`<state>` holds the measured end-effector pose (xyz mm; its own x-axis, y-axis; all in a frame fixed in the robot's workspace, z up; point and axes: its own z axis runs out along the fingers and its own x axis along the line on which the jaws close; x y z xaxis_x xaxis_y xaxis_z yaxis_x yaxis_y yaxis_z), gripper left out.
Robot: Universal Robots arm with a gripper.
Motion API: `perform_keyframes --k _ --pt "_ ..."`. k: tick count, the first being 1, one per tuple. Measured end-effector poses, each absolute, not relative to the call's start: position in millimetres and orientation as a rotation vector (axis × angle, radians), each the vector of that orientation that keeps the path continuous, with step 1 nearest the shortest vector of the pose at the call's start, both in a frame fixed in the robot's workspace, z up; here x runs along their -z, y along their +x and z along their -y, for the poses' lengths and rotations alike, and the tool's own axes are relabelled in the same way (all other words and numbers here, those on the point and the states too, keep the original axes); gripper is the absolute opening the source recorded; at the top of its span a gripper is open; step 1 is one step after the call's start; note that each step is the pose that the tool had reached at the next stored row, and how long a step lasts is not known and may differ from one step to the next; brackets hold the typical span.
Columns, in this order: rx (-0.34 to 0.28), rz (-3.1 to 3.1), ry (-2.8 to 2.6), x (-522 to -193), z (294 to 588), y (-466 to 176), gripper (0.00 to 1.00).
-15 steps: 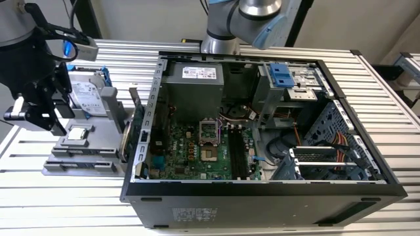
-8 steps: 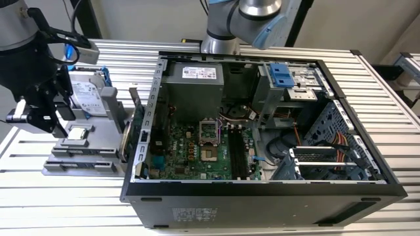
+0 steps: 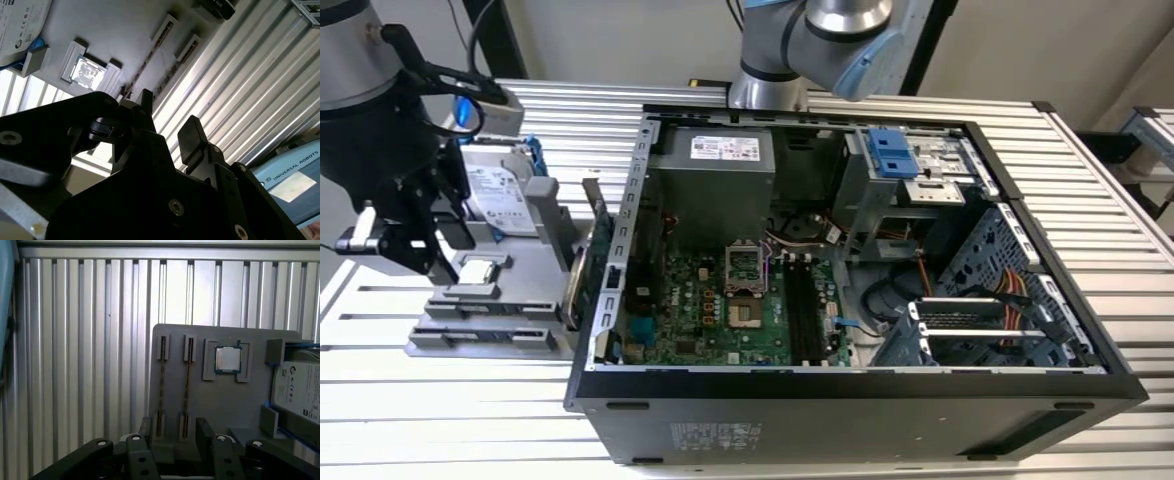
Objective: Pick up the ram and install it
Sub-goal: 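Pick up the ram and move it above insertion slot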
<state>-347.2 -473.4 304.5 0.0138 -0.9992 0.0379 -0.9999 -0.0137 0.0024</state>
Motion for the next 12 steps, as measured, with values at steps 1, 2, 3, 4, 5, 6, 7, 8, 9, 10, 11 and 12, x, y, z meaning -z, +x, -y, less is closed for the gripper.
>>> perform_keyframes --k 1,2,3,4,5,6,7,8,9,10,11,12 --pt "-0.041 2.185 2.216 -303.8 473.5 -347.2 1.00" --pt "-0.042 2.185 2.215 -303.2 473.4 -347.2 1.00" --pt "-0.043 2.184 2.214 -302.5 473.4 -347.2 1.00" --pt "-0.045 2.184 2.214 -301.8 473.4 -347.2 1.00" --pt "-0.046 2.183 2.213 -301.1 473.4 -347.2 1.00" --pt "-0.047 2.182 2.213 -300.5 473.4 -347.2 1.00" --pt "-0.048 2.182 2.212 -299.8 473.4 -347.2 1.00" --pt "-0.049 2.181 2.212 -299.2 473.4 -347.2 1.00" --pt "-0.050 2.181 2.211 -298.5 473.4 -347.2 1.00" --pt "-0.051 2.181 2.211 -297.8 473.4 -347.2 1.00" --pt "-0.051 2.180 2.211 -297.1 473.4 -347.2 1.00" --pt "-0.052 2.180 2.210 -296.4 473.4 -347.2 1.00"
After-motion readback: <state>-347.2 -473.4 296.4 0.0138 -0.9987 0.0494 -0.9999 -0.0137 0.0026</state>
